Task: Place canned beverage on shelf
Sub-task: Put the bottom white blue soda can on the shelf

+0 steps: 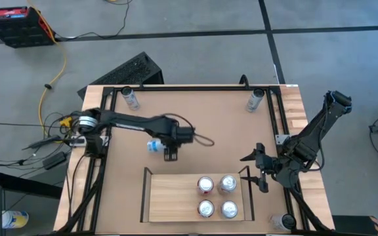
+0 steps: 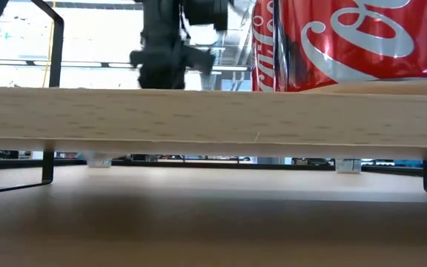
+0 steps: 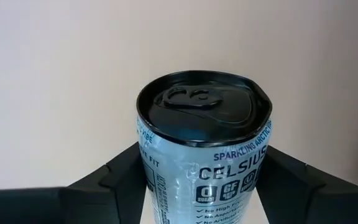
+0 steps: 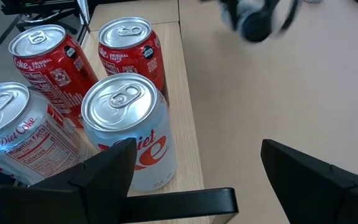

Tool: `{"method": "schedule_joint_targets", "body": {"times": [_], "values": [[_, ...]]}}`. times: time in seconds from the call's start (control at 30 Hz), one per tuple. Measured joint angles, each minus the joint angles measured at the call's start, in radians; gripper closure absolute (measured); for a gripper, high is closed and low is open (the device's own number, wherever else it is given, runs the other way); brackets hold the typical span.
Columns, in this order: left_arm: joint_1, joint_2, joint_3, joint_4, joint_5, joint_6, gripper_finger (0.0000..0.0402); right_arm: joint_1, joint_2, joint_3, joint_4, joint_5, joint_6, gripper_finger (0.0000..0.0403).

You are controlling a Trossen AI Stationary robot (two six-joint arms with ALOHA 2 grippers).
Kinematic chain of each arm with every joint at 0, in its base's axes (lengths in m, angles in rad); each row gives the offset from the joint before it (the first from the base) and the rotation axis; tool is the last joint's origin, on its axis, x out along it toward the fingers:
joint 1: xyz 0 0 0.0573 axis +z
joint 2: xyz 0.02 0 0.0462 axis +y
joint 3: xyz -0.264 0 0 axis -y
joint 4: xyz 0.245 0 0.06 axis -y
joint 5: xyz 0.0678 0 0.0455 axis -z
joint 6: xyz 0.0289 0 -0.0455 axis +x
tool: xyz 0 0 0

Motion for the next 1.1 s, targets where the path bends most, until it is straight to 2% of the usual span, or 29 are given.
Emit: {"method": "schedule_joint_targets", "body": {"times": [0.13,0.27,0.53,0.67,0.83,1.1], "values": [[0.015,-0.114,0.019,0.092,-0.071,-0.011,0.0178,0.000,0.000,0.000,0.000,0.000,0.004,0.0033],[0.025,-0.242,-0.061,0.361,-0.090,-0.017,0.0178,0.000,0.000,0.000,0.000,0.000,0.004,0.0033],[0.028,-0.435,-0.414,0.977,-0.194,-0.038,0.0178,0.000,0.000,0.000,0.000,0.000,0.004,0.0033],[0.036,-0.455,-0.555,1.189,-0.272,-0.042,0.0178,0.000,0.000,0.000,0.001,0.000,0.004,0.0033],[0.041,-0.455,-0.669,1.386,-0.264,-0.034,0.0178,-0.004,0.000,0.000,0.001,0.001,-0.002,0.0033],[0.050,-0.450,-0.763,1.492,-0.250,-0.039,0.0178,-0.021,0.000,0.000,0.001,-0.002,-0.005,0.0033]]}}
